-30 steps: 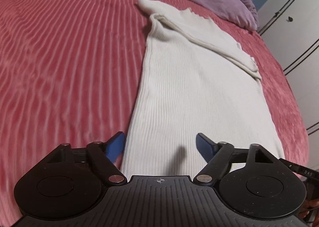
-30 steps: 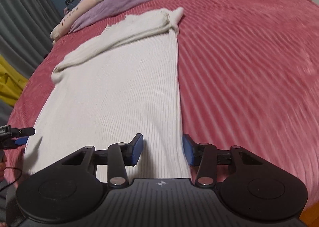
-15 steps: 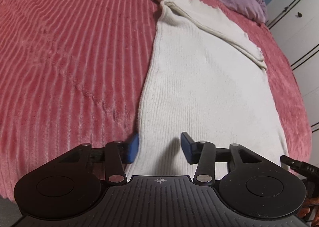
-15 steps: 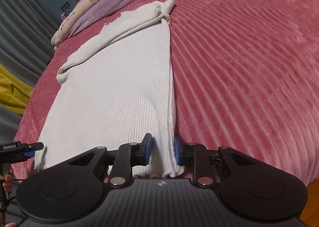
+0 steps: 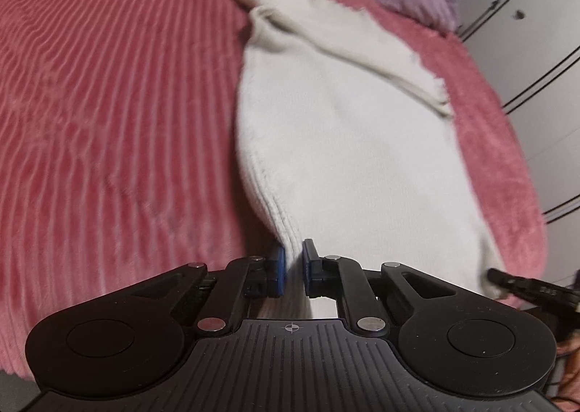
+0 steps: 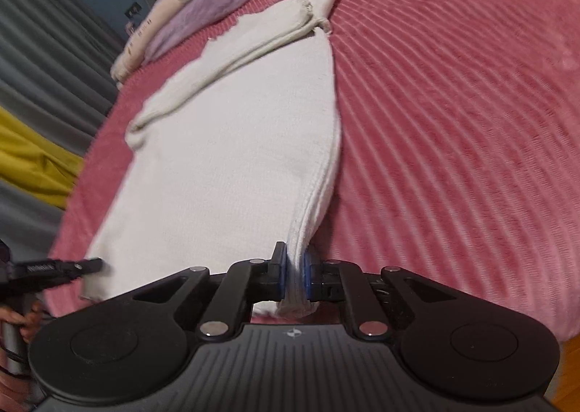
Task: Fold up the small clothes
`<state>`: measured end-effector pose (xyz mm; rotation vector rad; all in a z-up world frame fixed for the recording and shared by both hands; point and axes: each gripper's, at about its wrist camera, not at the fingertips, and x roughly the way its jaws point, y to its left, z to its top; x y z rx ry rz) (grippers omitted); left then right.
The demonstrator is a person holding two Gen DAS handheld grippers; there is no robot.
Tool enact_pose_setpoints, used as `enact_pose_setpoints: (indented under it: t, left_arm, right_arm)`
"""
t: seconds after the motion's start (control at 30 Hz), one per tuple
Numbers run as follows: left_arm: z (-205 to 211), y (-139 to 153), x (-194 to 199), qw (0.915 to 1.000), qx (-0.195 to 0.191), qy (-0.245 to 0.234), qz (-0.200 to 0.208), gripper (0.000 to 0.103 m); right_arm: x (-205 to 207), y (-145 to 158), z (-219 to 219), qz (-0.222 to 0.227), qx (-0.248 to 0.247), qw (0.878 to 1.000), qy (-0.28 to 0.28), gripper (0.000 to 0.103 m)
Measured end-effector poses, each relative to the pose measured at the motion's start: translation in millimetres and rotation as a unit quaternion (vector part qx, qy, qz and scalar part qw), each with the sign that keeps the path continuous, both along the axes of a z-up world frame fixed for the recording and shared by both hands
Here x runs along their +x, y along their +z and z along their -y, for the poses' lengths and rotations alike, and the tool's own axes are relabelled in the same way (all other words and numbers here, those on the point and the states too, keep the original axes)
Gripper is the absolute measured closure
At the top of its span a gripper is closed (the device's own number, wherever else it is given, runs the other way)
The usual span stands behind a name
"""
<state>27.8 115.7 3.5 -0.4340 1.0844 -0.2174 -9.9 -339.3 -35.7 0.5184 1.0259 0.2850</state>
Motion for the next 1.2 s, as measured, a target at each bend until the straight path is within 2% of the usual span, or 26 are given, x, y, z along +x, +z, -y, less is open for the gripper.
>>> enact_pose_setpoints:
  t: [0.13,0.23,0.3,0.37,0.43,0.5,0.57,0.6,0.67,0.73,0.77,0.87,1.0,1.1,1.13,1.2]
  left_arm:
    - [-7.2,17.7,23.9,0.9987,-0.046,0.010,0.021,0.091]
    - [-14.3,33.0,52.1,0.9964,-0.058,0.034,0.052,0.091]
    - [-18.9,41.0,72.4,0.9939,-0.058,0.052,0.077,0.091]
    - [-24.6,41.4,93.9,0.9912,-0.066,0.081,0.081,0.091]
    - [-26.4,38.1,117.3,0.9899,-0.050,0.104,0.083,0.091]
    - [-24.7,29.9,134.0,0.9896,-0.026,0.120,0.075,0.085]
    - [-20.4,24.1,140.4,0.9878,0.011,0.132,0.082,0.063]
    - [-18.9,21.6,140.9,0.9876,0.029,0.124,0.092,0.057]
    - [-15.9,14.4,138.4,0.9888,0.038,0.091,0.112,0.042]
    - [-12.7,5.1,137.8,0.9901,0.048,0.060,0.118,0.036]
    - [-11.7,0.8,138.2,0.9902,0.056,0.051,0.117,0.035]
    - [-9.1,-8.6,143.8,0.9911,0.058,0.037,0.114,0.035]
    - [-1.3,-13.3,164.3,0.9904,0.072,0.024,0.116,0.035]
    - [1.7,-15.5,173.6,0.9902,0.075,0.014,0.117,0.037]
    - [3.7,-16.3,177.3,0.9908,0.071,0.011,0.114,0.043]
    - [9.5,-16.0,181.0,0.9907,0.075,0.004,0.113,0.053]
  right_arm:
    - [18.3,5.6,1.8,0.008,0.064,0.998,-0.017,0.095]
    - [46.4,10.0,1.1,0.021,0.102,0.994,-0.038,0.095]
    - [68.8,14.6,0.1,0.040,0.110,0.992,-0.053,0.095]
    - [94.4,16.6,0.1,0.058,0.104,0.990,-0.073,0.095]
    - [120.3,13.6,2.6,0.061,0.101,0.988,-0.099,0.095]
    - [143.0,10.0,2.1,0.065,0.066,0.989,-0.118,0.094]
    - [158.0,9.5,-2.5,0.073,0.011,0.991,-0.116,0.090]
    - [161.0,11.2,-5.7,0.085,-0.017,0.990,-0.107,0.088]
    - [162.0,15.0,-13.3,0.111,-0.060,0.989,-0.078,0.069]
    - [160.9,16.4,-17.9,0.130,-0.103,0.985,-0.045,0.057]
    - [161.2,16.0,-20.6,0.138,-0.120,0.983,-0.030,0.051]
    - [166.3,12.1,-27.5,0.154,-0.156,0.976,0.006,0.044]
    - [181.0,1.9,-41.9,0.133,-0.208,0.968,0.034,0.043]
    - [193.8,-8.4,-39.0,0.109,-0.202,0.973,0.020,0.043]
    - [197.4,-12.7,-38.4,0.102,-0.192,0.976,0.016,0.047]
    - [198.8,-15.4,-37.6,0.098,-0.187,0.977,0.011,0.067]
